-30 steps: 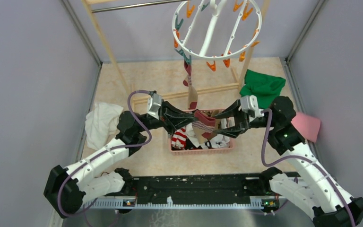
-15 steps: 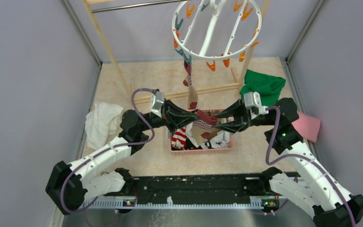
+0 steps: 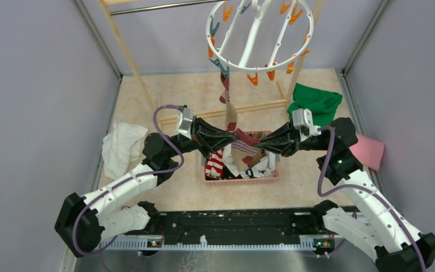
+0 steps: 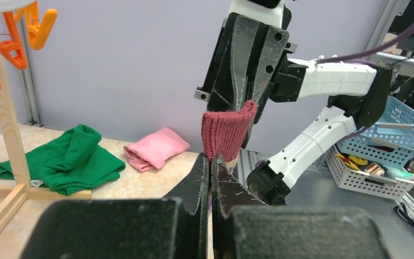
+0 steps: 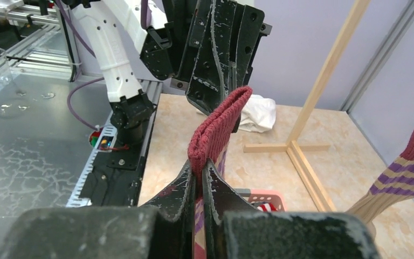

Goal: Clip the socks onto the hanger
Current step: Pick up the sock from the bin.

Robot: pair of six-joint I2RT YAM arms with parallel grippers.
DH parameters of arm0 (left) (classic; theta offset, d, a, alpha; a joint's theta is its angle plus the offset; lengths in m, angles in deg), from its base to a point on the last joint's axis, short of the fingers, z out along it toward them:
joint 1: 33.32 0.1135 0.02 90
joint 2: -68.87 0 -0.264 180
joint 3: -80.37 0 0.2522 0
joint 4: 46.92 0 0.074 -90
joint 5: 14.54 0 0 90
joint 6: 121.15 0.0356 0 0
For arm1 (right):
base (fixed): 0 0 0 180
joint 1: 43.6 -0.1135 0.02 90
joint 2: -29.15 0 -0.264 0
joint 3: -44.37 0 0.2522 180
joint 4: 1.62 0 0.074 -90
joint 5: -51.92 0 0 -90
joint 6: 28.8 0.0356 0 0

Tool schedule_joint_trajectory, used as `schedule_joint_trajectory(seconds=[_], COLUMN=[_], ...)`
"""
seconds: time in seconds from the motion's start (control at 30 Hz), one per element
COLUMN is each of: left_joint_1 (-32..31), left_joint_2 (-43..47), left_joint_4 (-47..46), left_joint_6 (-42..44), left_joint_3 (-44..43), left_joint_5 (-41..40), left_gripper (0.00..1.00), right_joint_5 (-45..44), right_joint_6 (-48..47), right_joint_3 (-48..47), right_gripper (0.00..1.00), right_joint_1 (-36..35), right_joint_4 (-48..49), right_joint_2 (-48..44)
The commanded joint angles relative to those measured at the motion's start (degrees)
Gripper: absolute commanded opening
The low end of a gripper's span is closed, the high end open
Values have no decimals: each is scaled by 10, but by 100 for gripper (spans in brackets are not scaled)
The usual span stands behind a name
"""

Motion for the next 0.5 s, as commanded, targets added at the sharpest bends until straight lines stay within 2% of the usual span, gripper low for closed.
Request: schedule_joint_trajectory(seconds=[0.0,0.17,0.2,0.27,0.4,0.47], left_joint_1=[-3,-3,-2,-2,-2,-2], left_joint_2=[-3,9,15,27,45,49], left_joint_4=[-28,59,82,115,122,124], left_joint_6=[-13,-30,-35,-44,-62,-73], left_joint_3=[-14,-31,-35,-35,-26,-24], left_joint_5=[-55,-159,-187,-229,-271,-281], left_gripper=[0,1,8,14,28,39], right_joint_5=[-13,-45,-54,-65,-78,-81], right_joint_6=[5,-4,-5,-4,-6,-10], right_joint_3=[-6,-12,-13,-14,-12,-10], right_gripper=[0,0,0,0,0,0], right_joint_1=[-7,-5,-1,5,20,25], right_joint_4=[18,-13,-18,-25,-38,-42], right_joint_2=[-11,-20,-21,-24,-29,-33])
